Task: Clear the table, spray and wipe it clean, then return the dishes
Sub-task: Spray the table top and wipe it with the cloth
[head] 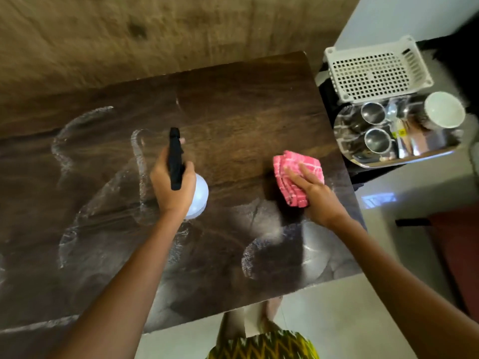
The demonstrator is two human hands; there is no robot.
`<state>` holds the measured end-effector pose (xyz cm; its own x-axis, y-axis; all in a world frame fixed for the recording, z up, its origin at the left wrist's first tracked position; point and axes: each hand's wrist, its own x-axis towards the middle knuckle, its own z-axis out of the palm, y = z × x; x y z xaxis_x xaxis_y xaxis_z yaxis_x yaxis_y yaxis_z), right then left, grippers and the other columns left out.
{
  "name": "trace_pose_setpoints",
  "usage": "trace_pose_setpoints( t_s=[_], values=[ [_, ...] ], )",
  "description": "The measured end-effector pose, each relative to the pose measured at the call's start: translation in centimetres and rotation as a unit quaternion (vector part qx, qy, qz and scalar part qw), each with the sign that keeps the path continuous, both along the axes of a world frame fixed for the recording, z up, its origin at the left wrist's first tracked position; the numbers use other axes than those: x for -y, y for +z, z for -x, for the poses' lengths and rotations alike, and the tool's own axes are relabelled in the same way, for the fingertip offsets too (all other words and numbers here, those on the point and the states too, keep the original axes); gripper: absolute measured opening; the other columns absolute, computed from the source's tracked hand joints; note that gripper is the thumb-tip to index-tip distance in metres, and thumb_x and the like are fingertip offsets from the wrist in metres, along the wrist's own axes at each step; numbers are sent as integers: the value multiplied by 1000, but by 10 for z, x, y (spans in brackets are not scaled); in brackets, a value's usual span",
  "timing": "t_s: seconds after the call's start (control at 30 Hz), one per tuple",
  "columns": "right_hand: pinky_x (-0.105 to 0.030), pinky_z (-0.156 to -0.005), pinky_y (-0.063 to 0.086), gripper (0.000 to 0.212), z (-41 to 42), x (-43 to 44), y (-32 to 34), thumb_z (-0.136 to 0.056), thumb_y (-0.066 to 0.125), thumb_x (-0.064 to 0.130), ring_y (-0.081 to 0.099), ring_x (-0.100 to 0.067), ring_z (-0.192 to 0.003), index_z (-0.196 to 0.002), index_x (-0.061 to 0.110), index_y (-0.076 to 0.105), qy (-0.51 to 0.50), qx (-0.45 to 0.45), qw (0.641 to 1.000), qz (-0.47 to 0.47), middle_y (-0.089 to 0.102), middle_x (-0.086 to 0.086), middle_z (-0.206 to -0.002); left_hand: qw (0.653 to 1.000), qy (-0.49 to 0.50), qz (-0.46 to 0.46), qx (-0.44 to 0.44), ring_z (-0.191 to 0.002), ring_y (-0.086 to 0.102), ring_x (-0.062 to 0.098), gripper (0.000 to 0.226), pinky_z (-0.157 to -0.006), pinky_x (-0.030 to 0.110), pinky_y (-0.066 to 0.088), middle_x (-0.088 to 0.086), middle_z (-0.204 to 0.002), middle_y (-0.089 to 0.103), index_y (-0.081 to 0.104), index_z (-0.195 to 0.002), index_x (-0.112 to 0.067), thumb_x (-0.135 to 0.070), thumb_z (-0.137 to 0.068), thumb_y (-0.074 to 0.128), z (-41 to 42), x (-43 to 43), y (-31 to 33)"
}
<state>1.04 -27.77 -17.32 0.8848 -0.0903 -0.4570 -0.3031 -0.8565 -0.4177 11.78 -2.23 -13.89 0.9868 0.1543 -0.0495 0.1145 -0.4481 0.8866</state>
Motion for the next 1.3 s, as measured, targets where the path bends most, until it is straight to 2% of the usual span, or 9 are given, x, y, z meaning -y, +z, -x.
trace_pose_setpoints(
  t_s=[0.1,0.17,0.27,0.4,0.6,0.8,1.0,1.17,1.3],
  values=[
    [-45,-97,43,101,48,16,17,-69,68,-5,31,-34,-137,-146,35,17,-85,58,994,-23,11,0,-157,998,-52,-9,-23,-56,49,4,31,-55,18,37,-8,-69,53,64,-106,-10,6,-84,51,36,19,1],
    [-46,-102,38,102,81,19,22,-74,73,4,24,-33,-140,-145,36,7,-88,62,994,-13,9,0,-157,996,-76,-25,-47,-56,50,10,29,-57,23,37,-2,-70,56,66,-103,-9,6,-83,52,58,30,2],
    [-47,-109,29,98,125,26,31,-79,72,13,14,-30,-143,-140,32,-2,-104,46,994,7,7,0,-156,982,-141,-80,-101,-65,56,16,25,-61,19,35,2,-78,62,68,-98,-9,5,-83,53,89,51,7],
    [-50,-108,29,92,162,33,38,-80,68,4,7,-28,-144,-144,31,6,-139,21,990,19,7,-2,-156,945,-231,-81,-217,-82,63,25,17,-68,30,46,8,-87,65,65,-89,-8,3,-84,54,122,76,11],
    [-52,-107,32,90,188,39,34,-78,60,-8,7,-28,-144,-145,28,14,-156,34,987,30,14,-5,-156,899,-318,-121,-274,-81,63,30,15,-74,35,53,11,-88,66,61,-77,-17,-4,-79,54,165,100,11],
    [-55,-106,33,83,205,41,38,-78,58,-12,15,-31,-143,-145,25,26,-194,42,979,48,17,-6,-154,901,-297,-155,-275,-72,59,36,11,-60,33,46,14,-81,63,65,-75,-5,-3,-77,54,184,108,16],
    [-57,-100,40,87,215,48,43,-74,58,-16,19,-34,-141,-145,23,26,-207,32,976,52,19,-7,-154,898,-305,-146,-282,-74,61,31,16,-68,34,52,12,-81,66,64,-72,-13,-1,-77,55,190,102,14],
    [-58,-100,40,86,220,50,41,-74,58,-16,19,-34,-141,-145,21,28,-212,31,975,50,20,-7,-154,865,-363,-163,-305,-80,63,28,18,-71,28,52,9,-87,68,66,-75,-15,-1,-76,54,199,102,13],
    [-59,-100,39,85,223,51,38,-74,59,-16,18,-34,-141,-145,21,29,-207,37,976,50,21,-8,-154,864,-363,-165,-306,-80,63,31,18,-74,35,56,13,-88,67,63,-70,-14,0,-75,53,209,105,13]
  ],
)
